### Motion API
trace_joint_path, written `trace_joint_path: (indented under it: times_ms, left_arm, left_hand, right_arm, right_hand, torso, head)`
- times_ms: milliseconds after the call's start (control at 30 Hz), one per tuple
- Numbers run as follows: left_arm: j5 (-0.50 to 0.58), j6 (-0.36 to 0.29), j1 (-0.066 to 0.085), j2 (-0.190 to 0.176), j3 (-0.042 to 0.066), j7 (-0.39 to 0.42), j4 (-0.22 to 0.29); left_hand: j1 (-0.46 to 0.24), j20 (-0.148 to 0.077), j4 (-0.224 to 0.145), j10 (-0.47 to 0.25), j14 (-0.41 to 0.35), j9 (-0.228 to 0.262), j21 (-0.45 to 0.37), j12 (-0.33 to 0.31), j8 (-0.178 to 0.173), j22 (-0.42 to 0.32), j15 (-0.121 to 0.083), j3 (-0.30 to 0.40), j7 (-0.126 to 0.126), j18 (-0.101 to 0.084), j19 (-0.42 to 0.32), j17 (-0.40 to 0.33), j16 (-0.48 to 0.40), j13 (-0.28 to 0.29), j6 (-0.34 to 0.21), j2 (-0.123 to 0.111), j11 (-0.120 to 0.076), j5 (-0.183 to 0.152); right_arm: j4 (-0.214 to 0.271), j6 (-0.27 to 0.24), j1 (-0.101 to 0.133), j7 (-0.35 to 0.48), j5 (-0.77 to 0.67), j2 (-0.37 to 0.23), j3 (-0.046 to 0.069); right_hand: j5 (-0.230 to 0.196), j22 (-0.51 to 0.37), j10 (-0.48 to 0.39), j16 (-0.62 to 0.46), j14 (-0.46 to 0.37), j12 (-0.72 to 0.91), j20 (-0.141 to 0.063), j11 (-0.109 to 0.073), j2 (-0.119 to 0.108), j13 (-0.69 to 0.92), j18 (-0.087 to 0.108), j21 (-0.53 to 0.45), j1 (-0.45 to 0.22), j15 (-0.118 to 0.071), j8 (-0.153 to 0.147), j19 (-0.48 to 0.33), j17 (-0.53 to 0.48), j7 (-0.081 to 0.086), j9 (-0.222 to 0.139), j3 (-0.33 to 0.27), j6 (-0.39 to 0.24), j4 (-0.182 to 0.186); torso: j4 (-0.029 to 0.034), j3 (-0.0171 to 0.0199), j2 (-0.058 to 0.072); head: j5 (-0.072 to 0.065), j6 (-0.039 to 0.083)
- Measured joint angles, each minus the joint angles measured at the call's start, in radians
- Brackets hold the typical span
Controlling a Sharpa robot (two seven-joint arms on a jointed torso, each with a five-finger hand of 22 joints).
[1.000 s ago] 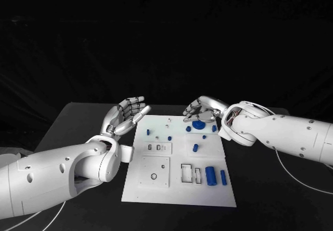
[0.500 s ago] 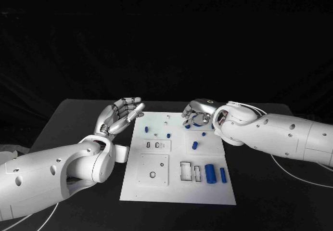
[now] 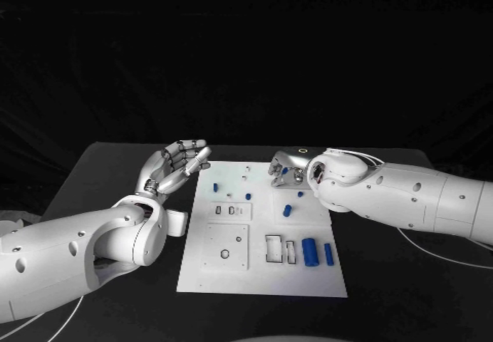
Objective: Assemble the parts on the task board
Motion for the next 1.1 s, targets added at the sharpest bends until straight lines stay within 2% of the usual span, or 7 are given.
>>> trace_joint_path:
  times_ms: [200,600,667,1000,1100]
  left_arm:
    - [-0.002,0.000,0.001,0.000,0.000,-0.003,0.000]
    - [-0.005,0.001,0.001,0.002,0.000,-0.006,-0.002]
    - [-0.005,0.002,0.001,0.002,0.000,-0.006,-0.003]
    - [-0.006,0.004,0.001,0.003,0.000,-0.007,-0.005]
    - [-0.006,0.004,0.001,0.003,0.000,-0.007,-0.005]
  left_hand:
    - [0.000,0.000,0.000,0.000,0.000,0.000,0.000,0.000,0.000,0.000,0.000,0.000,0.000,0.000,0.000,0.000,0.000,0.000,0.000,0.000,0.000,0.000]
    - [0.000,0.000,0.000,0.000,0.000,0.000,0.000,0.000,0.000,-0.001,0.000,0.000,0.000,0.000,0.000,0.000,0.000,0.000,0.000,0.000,0.000,0.000]
    - [0.004,0.000,0.000,0.000,0.000,0.000,0.000,0.000,0.000,-0.001,0.000,0.000,0.000,0.000,0.000,0.000,0.000,0.000,0.000,0.004,0.000,-0.004]
    - [0.005,0.000,-0.003,0.000,0.000,0.000,0.000,0.000,0.000,-0.002,0.000,0.003,0.000,0.000,0.000,0.000,0.000,0.000,0.000,0.005,0.000,-0.004]
    - [0.005,0.000,-0.003,0.000,0.000,0.000,0.000,0.000,0.000,-0.002,0.000,0.003,0.000,0.000,0.000,0.000,0.000,0.000,0.000,0.005,0.000,-0.004]
  right_arm:
    - [-0.004,0.024,-0.006,-0.034,-0.044,0.014,0.001]
    - [-0.019,0.059,-0.011,-0.085,-0.087,0.029,0.000]
    - [-0.021,0.063,-0.012,-0.093,-0.091,0.030,0.000]
    - [-0.023,0.071,-0.015,-0.125,-0.098,0.030,0.000]
    - [-0.024,0.075,-0.015,-0.130,-0.099,0.030,0.000]
  right_hand:
    - [0.000,0.000,0.000,0.000,0.000,-0.012,0.000,0.000,0.001,0.000,0.000,0.000,0.009,0.000,-0.005,0.000,0.000,0.000,-0.003,0.007,0.000,-0.001]
    - [0.000,0.000,0.000,0.000,0.000,-0.016,0.000,0.000,0.005,0.000,0.000,0.000,0.013,0.000,-0.009,0.000,0.000,0.000,-0.006,0.014,0.000,-0.002]
    - [0.000,0.000,0.005,0.000,0.000,-0.020,0.000,-0.005,0.005,0.000,0.000,0.000,0.013,0.000,-0.009,0.000,0.000,0.000,-0.006,0.017,0.000,0.000]
    - [0.000,0.000,0.009,0.000,0.000,-0.020,0.000,-0.009,0.010,0.000,0.000,0.000,0.017,0.000,-0.010,0.000,0.000,0.000,-0.008,0.019,0.000,0.002]
    - [0.000,0.000,0.022,0.000,0.000,-0.024,-0.007,-0.012,0.009,0.000,0.000,0.000,0.017,-0.007,-0.013,0.000,0.000,-0.003,-0.009,0.025,0.003,0.003]
  torso:
    - [0.0007,0.0001,-0.003]
    - [0.0013,-0.0024,-0.006]
    - [0.0012,-0.0024,-0.006]
    - [0.0021,-0.0036,-0.007]
    - [0.0020,-0.0036,-0.008]
  head:
    - [-0.003,-0.003]
    - [-0.001,-0.010]
    - [0.000,-0.010]
    - [0.001,-0.011]
    - [0.000,-0.012]
